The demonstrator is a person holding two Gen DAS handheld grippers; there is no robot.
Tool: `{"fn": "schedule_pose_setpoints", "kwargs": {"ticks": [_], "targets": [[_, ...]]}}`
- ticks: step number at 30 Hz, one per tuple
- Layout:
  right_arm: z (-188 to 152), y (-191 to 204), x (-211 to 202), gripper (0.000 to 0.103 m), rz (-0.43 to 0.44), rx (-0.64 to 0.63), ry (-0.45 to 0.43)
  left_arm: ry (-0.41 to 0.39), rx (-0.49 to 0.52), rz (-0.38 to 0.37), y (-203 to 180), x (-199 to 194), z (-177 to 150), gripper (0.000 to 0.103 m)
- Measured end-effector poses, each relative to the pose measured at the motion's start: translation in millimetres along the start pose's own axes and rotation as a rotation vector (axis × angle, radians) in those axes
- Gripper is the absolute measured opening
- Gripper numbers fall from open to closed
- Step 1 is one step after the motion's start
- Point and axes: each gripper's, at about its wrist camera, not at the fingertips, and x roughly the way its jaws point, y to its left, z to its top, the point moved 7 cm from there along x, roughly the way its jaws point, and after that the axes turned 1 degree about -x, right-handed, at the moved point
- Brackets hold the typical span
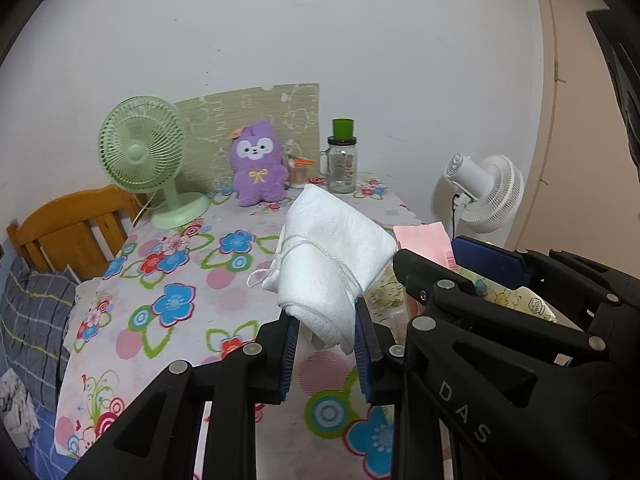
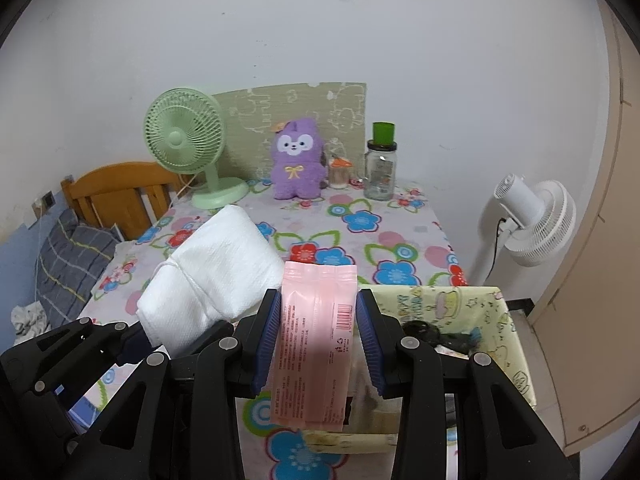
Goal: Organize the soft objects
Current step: 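Lift the tissue pad and pink packet and carry both over the fabric box, then lower both tools into the box and open them to drop the pad and packet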
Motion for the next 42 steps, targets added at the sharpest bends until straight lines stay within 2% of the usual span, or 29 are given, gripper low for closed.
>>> {"fn": "schedule_pose_setpoints", "kwargs": {"ticks": [16,26,30,36,42], "targets": [[-11,-77,5,0.042,-0.035,0.058,0.009,0.033,0.057,-0.073,-73,32,7,0.026],[-23,-114,19,0.042,-0.066,0.09,0.037,0.078,0.084,-0.115,-105,56,3,0.027],[-29,-124,25,0.042,-0.075,0.1,0.053,0.103,0.091,-0.128,-114,67,0,0.037],[-33,-130,31,0.042,-0.068,0.11,0.069,0.116,0.111,-0.112,-117,75,-3,0.066],[-34,-124,38,0.042,-0.046,0.103,0.077,0.108,0.109,-0.084,-108,78,-2,0.083]]}}
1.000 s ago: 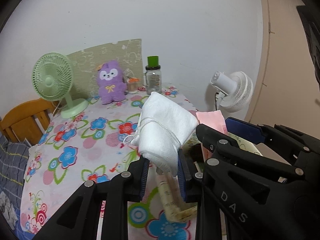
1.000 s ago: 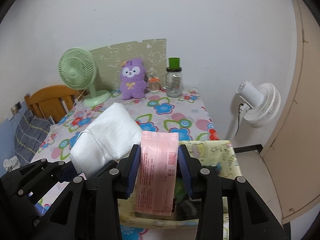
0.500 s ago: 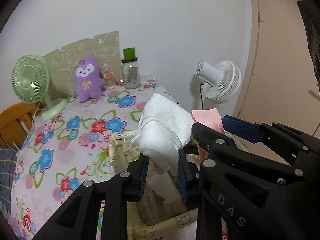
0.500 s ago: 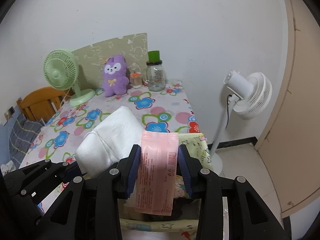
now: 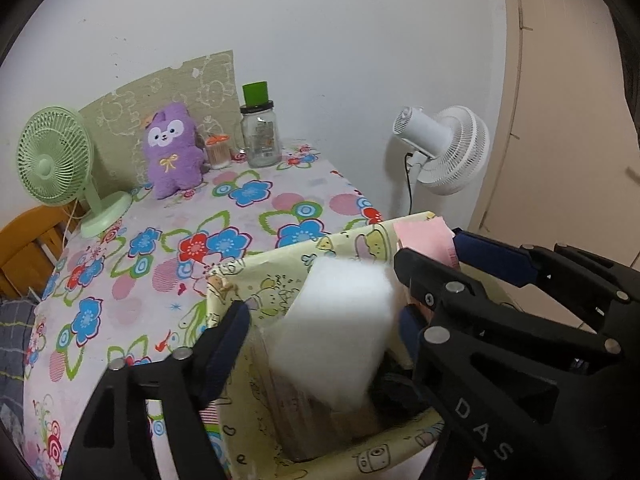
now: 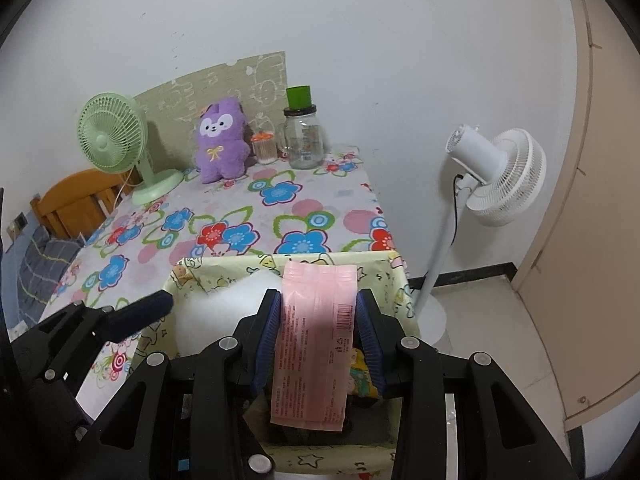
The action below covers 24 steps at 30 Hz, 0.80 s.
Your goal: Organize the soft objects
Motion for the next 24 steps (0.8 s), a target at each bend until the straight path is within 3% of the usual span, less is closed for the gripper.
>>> {"fn": "schedule_pose_setpoints", "kwargs": {"ticks": [7,11,24], "targets": [[-2,4,9,0.044,0.016,0.002,0.022,0.008,0.014,0.019,3,4,-2,0.09],[-3,2,9,0.074,0.022,0.017,0.025,0.008,0.016,0.014,3,5,-2,0.091],[-5,13,-11,0.085,-0.016,0.012,-0.005,-0.014,0.019,0.025,12,-12,-7,0.095]]}}
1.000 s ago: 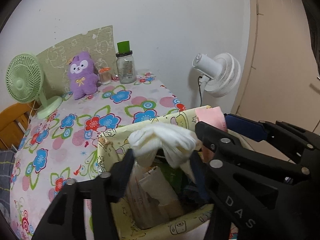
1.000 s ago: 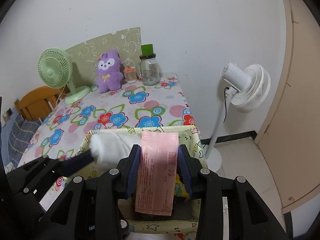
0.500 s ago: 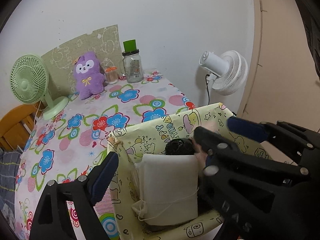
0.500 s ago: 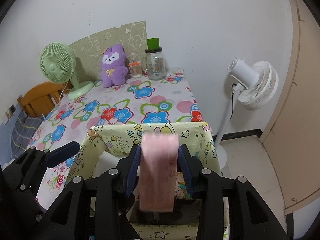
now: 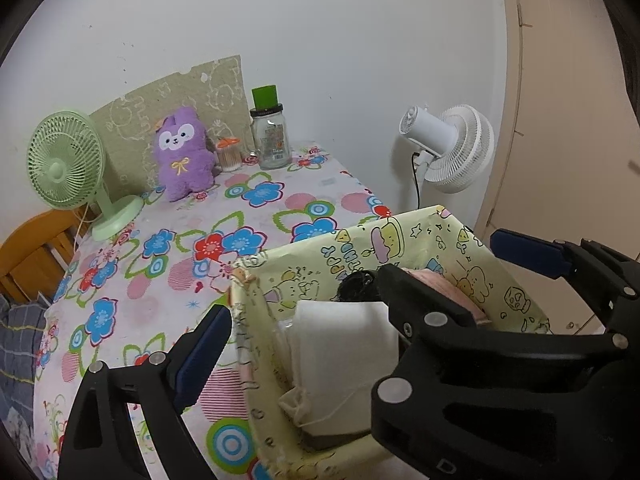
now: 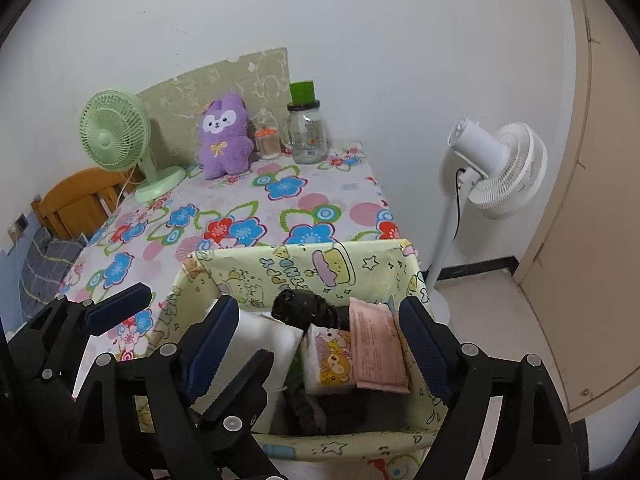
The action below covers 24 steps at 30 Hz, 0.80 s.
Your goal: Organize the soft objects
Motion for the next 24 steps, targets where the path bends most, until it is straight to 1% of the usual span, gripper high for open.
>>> {"fn": "schedule_pose_setpoints", "kwargs": {"ticks": [3,6,10,13,24], "targets": [[2,9,-11,0.086,-0.012,0.003,-0.024,-0.021,0.001,0.004,6,-11,0,0.095],[4,18,-22,0.09,-0.016,-0.004,-0.051,-0.046,-0.011,0.003,16,-22,-1,0.098],[8,35,-34,0.095,-0.033,-0.02,-0.083,-0.069,-0.032,0.013,36,-36,-2,0.098],[10,50,-43,0.097,-0.037,-0.023,-0.1,-0.088,-0.052,0.022,54,-48,-4,0.103],[10,98,-70,0.098,-0.07,-0.034,-0.154,-0.139,-0.103,0.05,119,-89,-18,0.103]]}}
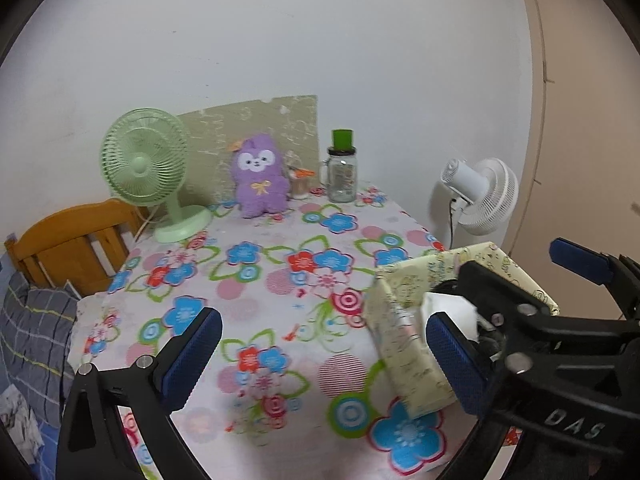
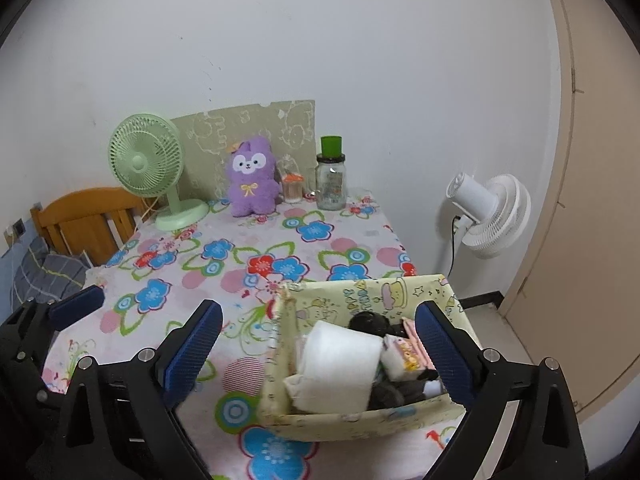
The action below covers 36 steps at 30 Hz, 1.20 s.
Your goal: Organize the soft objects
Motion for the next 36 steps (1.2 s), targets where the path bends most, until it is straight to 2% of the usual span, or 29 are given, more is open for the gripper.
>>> {"fn": "schedule_pose_setpoints", "kwargs": {"ticks": [10,16,36], "targets": [[5,31,-35,0.098,-0.013,-0.018,-0.073,-0.055,-0.061,0.04,53,-34,-2,0.103],[3,41,-49,0.099,-0.004,-0.008,-0.099,-0.09,-0.079,0.059,72,-53,-5,0.103],[-1,40,-65,0.102,-0.016,0.0,-0.132,-0.127,-0.116,0.052,81,-73,-9,0.103]]}}
